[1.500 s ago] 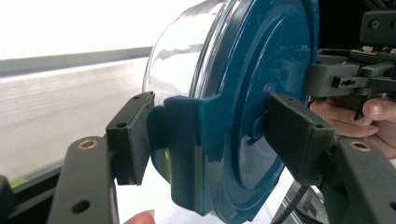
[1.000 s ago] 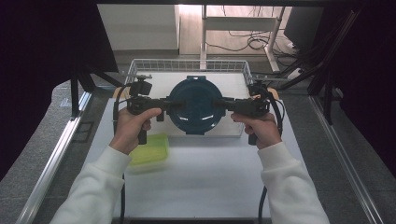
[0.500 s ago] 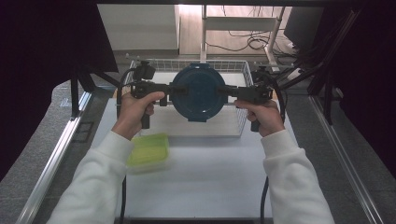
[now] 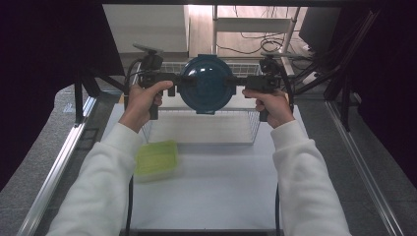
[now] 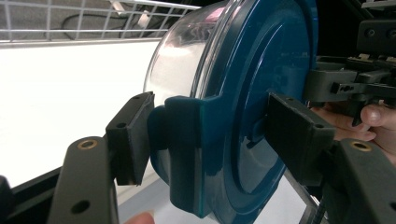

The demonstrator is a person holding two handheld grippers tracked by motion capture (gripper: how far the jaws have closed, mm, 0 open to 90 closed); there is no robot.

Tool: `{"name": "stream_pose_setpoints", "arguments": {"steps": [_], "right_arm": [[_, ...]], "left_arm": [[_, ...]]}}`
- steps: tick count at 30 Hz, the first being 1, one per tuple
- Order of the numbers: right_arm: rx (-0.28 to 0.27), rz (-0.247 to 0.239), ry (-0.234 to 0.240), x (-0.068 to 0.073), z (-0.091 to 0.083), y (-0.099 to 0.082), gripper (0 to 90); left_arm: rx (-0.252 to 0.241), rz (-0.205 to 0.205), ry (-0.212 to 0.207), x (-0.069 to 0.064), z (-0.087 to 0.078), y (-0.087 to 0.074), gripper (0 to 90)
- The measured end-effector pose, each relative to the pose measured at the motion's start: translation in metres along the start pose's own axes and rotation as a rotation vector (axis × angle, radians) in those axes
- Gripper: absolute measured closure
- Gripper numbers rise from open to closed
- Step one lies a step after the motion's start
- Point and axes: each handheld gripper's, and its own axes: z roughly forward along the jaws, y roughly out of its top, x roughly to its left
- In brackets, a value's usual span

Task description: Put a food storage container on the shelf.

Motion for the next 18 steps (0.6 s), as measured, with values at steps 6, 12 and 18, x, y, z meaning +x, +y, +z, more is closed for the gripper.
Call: {"name": "stream_pose_setpoints", "arguments": {"steps": [6, 12, 18], "right_arm": [[0.031, 0.025, 0.000, -0.017, 0.018, 0.010, 44.4], [0.044, 0.044, -0.015, -0.026, 0.028, 0.017, 44.2], [0.027, 0.122, -0.031, -0.035, 0.036, 0.021, 42.6]], "left_arm": [[0.007, -0.033, -0.002, 0.019, 0.011, 0.006, 34.3], [0.004, -0.074, -0.017, 0.034, 0.019, 0.010, 34.5], [-0.012, -0.141, -0.019, 0.043, 0.026, 0.014, 34.3]]}}
